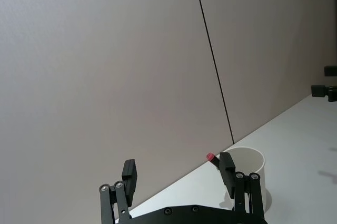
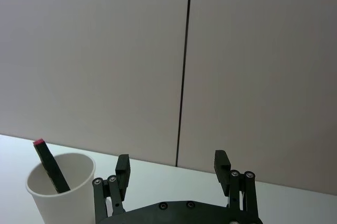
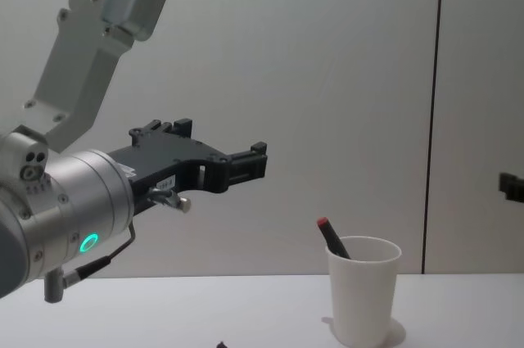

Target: Place the pen into the pen holder.

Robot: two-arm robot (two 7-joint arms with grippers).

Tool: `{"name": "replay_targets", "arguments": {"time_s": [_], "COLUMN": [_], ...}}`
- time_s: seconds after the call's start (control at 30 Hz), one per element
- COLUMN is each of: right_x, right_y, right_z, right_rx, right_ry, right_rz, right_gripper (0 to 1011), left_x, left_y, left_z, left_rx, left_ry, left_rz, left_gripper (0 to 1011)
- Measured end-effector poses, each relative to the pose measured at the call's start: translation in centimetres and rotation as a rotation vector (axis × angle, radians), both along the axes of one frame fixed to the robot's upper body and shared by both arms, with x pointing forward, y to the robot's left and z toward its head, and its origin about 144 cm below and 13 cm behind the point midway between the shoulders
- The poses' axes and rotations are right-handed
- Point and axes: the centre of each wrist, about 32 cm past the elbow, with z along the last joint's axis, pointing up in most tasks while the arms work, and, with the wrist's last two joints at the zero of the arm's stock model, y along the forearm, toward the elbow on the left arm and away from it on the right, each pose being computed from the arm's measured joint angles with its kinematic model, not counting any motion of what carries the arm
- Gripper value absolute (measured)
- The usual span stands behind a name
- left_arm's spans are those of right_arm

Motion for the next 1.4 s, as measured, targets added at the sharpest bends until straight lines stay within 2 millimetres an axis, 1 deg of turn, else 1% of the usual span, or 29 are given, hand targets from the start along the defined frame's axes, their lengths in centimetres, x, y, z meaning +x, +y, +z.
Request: {"name": "replay_targets", "arguments": {"time_s": [0.33, 0.63, 1.4], "right_x": [-1.3, -2.2, -3.1], "right_y": [-1.8, -2.9, -3.9], "right_z": [-0.1, -0.3, -0.5], "right_rx": [-0.04, -0.063, -0.08], "right_ry": [0.029, 0.044, 0.055], "right_rz": [-0.021, -0.027, -0.028], "right_gripper": [1002, 1002, 1002], "left_x": [0.0, 0.0, 0.0], "left_y": [0.0, 0.0, 0.0], "left_z": [0.0, 0.0, -0.1], "left_rx": [0.0, 0.0, -0.002], "left_ry": [0.0, 0.0, -0.001], "left_rz": [0.0, 0.0, 0.0], "left_gripper": [1003, 1003, 1003]}}
